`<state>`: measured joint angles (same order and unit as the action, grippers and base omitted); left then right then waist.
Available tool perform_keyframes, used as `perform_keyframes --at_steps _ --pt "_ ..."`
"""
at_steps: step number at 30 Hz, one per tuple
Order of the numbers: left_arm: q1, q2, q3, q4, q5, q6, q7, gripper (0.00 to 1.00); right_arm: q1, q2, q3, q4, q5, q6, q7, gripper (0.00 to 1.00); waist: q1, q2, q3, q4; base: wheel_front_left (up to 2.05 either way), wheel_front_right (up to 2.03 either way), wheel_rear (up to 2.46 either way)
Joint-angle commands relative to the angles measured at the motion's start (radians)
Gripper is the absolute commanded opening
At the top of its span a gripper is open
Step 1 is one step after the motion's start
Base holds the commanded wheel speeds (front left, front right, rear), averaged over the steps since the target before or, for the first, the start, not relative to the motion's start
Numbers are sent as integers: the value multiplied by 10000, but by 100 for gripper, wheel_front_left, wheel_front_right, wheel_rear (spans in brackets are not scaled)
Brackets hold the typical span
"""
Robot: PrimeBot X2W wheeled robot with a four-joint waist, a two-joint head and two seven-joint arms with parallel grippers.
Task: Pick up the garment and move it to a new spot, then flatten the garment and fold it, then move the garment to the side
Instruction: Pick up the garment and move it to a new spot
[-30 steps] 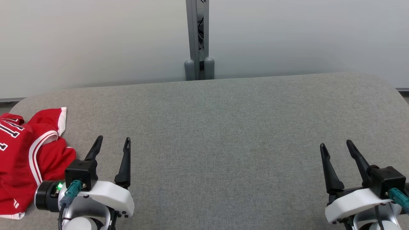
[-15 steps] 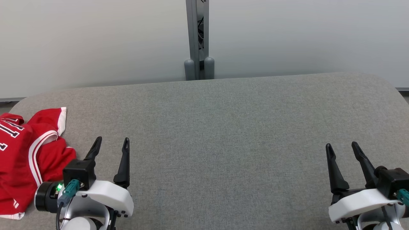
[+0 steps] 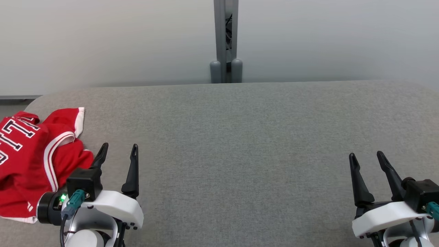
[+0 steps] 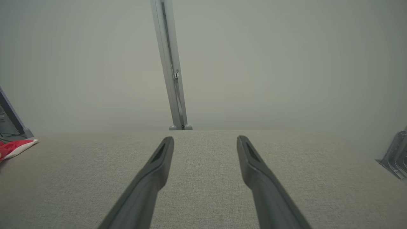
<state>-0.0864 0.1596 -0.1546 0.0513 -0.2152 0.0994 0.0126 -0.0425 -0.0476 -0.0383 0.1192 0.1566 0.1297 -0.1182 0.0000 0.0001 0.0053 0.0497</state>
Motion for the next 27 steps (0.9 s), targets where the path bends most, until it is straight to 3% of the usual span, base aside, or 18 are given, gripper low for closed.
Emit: perform_keyframes --at_steps 1,16,27 --pt "-89 37 6 28 -48 72 -50 100 -137 -48 18 -9 -25 18 -55 100 0 -1 79 345 0 0 0" --pt "4 13 150 106 -232 308 -310 100 -340 -52 635 50 107 18 -80 100 0 -1 109 3281 0 0 0" --pt "249 69 342 57 -443 527 -312 100 -389 -58 1210 54 401 18 -56 100 0 -1 -56 4678 0 0 0"
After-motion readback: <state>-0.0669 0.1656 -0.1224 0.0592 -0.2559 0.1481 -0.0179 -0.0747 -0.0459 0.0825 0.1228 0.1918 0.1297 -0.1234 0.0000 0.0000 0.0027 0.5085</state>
